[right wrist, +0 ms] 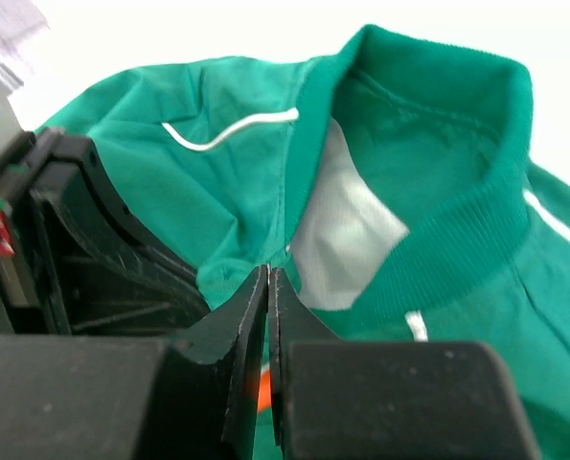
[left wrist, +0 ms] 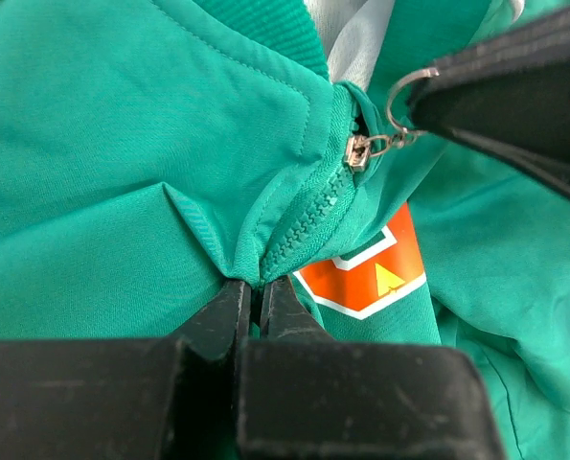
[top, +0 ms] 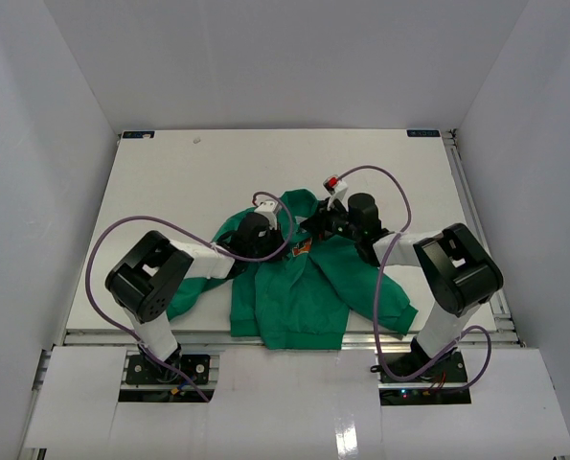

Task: Zip up the jacket

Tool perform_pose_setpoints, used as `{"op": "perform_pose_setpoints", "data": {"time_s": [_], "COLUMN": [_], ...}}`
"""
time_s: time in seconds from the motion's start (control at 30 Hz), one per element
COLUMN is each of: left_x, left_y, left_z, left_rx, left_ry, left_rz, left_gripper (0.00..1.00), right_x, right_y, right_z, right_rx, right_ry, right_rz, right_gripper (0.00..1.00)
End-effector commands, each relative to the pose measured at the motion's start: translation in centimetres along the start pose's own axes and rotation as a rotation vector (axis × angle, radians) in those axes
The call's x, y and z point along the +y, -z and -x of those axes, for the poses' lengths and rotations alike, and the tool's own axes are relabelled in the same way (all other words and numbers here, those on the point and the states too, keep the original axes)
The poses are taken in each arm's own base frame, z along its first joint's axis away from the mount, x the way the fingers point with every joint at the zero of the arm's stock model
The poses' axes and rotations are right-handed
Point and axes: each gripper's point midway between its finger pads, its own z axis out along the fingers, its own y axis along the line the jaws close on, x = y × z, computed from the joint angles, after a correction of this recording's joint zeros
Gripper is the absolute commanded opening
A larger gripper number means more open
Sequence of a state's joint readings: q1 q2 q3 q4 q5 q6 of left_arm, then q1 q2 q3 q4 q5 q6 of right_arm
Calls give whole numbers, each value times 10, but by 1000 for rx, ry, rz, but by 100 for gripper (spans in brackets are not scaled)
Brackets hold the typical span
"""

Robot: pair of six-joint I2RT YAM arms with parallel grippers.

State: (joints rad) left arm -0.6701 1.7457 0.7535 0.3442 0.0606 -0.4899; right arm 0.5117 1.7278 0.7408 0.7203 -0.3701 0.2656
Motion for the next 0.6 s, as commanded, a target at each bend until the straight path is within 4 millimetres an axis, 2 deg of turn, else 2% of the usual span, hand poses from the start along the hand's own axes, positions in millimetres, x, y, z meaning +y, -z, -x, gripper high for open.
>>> {"op": "perform_pose_setpoints", "data": {"time_s": [0.0,0.23,0.37,0.47,0.57], "left_x": [7,11,12,12,8], "left_y": [6,12,15,16,13], "left_z": [-17,-23,-20,-14,2], "left_rx": [26,13,-2,-20,-55], "left_ry": [34,44,47,46,36], "left_rz": [3,5,14,21,25], "left_gripper": [0,0,0,0,0], "right_x": [-4,-24,-34,-31,-22], "right_y": [13,16,11,6,0], "right_z": [41,72,76,94,119], "right_rx": [-179,-280,-288,-317,-351], "right_ry": [49,73,73,97,169], "right_rz": [-65,-184,-207,-186,-140], "right_gripper": [8,8,8,8,8]}}
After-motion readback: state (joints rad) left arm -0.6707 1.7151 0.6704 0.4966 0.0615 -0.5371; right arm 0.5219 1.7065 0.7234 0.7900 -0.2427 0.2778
